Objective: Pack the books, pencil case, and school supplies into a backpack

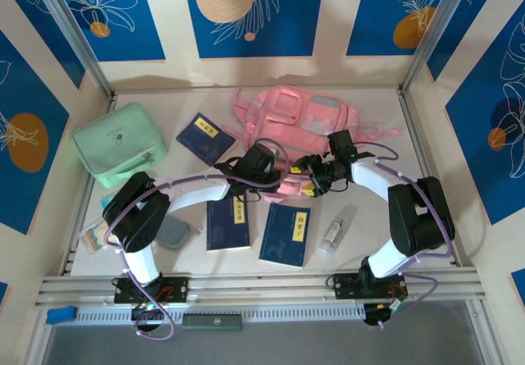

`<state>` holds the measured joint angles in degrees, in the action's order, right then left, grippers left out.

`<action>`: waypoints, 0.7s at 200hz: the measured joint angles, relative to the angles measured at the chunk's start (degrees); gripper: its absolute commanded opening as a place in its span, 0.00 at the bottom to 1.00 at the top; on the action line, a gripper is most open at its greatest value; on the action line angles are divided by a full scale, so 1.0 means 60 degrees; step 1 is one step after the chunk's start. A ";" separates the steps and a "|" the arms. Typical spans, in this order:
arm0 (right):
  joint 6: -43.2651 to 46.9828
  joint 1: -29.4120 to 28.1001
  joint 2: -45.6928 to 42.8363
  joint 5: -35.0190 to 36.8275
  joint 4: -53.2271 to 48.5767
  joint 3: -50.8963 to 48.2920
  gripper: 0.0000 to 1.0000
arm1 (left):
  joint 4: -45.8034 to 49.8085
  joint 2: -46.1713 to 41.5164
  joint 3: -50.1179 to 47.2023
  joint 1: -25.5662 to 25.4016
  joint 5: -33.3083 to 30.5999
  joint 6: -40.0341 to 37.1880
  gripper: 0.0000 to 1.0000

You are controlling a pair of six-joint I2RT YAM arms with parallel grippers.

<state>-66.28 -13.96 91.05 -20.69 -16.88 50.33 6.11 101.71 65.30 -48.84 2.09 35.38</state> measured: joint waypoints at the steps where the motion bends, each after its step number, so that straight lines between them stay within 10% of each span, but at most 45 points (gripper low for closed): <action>1: 0.0011 0.0000 0.0018 0.0007 0.0004 0.0011 0.59 | 0.0004 0.0000 0.0004 0.0000 0.0004 0.0004 0.00; 52: 0.0630 0.0233 0.0346 0.0142 -0.0273 0.0182 0.11 | 0.0335 0.0000 0.0200 -0.0069 -0.0135 0.0018 0.00; 140: 0.3825 0.3606 -0.0280 -0.0532 -0.2404 0.0499 0.05 | 0.0415 -0.0583 -0.0302 0.1035 0.0678 -0.0197 0.00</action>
<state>-43.33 7.68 89.36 -23.88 -31.31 53.32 8.60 98.21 63.48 -42.63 6.15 34.20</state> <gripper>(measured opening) 0.077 0.064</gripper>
